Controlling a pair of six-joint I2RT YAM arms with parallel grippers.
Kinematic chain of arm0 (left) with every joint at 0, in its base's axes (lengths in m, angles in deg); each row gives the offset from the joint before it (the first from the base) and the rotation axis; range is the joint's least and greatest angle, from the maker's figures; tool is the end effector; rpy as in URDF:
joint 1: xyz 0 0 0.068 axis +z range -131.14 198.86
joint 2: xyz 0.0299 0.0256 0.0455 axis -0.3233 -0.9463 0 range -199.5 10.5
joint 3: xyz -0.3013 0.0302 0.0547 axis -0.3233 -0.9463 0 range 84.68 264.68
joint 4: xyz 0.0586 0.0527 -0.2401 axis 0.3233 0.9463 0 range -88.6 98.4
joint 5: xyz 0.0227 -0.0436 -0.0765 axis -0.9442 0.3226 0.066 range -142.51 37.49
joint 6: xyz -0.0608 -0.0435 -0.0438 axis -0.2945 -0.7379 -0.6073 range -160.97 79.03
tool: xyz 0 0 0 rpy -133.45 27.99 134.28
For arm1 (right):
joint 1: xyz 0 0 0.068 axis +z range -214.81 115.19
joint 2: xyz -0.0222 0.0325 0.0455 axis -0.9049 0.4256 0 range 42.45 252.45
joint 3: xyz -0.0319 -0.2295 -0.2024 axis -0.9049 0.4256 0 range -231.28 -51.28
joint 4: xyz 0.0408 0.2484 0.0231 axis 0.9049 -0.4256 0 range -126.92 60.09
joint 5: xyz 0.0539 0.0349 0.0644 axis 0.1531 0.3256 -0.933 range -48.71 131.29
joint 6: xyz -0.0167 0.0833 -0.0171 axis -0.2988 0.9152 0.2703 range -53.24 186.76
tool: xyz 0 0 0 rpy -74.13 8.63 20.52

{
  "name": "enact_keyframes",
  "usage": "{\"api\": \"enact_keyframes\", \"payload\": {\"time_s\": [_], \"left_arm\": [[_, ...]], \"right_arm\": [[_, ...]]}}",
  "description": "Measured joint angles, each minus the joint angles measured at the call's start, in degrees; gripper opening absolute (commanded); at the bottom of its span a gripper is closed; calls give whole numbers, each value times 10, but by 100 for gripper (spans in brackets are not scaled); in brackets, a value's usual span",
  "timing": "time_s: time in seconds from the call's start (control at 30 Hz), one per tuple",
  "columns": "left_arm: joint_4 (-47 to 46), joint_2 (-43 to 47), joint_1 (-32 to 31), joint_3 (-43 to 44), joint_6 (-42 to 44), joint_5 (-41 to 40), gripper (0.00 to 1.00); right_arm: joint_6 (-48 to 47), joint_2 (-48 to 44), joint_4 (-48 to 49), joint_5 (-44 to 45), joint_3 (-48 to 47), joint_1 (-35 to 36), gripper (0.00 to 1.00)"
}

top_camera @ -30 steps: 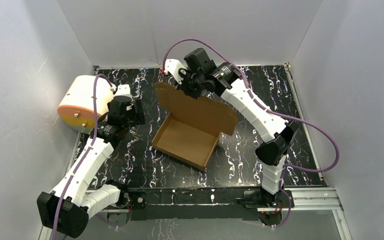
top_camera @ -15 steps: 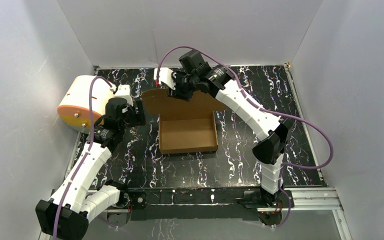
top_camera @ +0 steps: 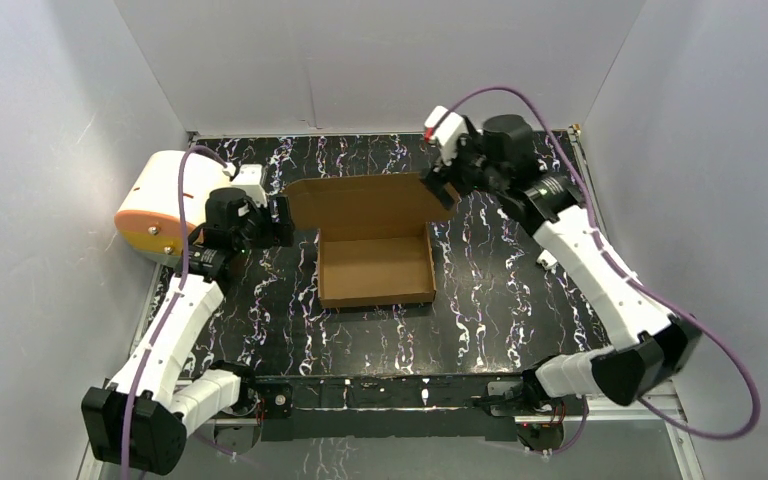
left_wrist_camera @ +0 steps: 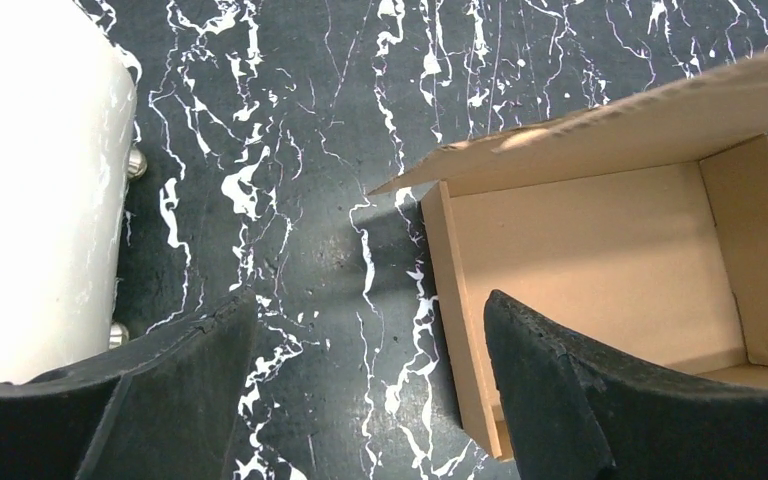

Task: Fold the paper box

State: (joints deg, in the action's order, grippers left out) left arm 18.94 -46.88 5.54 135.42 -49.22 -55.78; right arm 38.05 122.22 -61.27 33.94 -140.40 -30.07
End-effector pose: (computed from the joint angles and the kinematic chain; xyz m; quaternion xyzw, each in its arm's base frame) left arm 0.2313 -0.0504 0.3368 0.0216 0.8390 -0.0781 0.5380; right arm 0.2644 0.1953 0.4498 -0.4655 0.6849 0.0824 0.5544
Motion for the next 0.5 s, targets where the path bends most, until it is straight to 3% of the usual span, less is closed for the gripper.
{"api": "enact_keyframes", "payload": {"time_s": [0.2,0.37,0.5], "left_arm": [[-21,-39,68,3,2,98,81],[-27,-55,87,26,19,160,80],[-32,-67,87,63,40,205,77]], "right_arm": [[33,-77,60,-63,131,-97,92],[40,-76,80,-133,168,-173,89],[41,-75,95,-183,171,-189,85]]}}
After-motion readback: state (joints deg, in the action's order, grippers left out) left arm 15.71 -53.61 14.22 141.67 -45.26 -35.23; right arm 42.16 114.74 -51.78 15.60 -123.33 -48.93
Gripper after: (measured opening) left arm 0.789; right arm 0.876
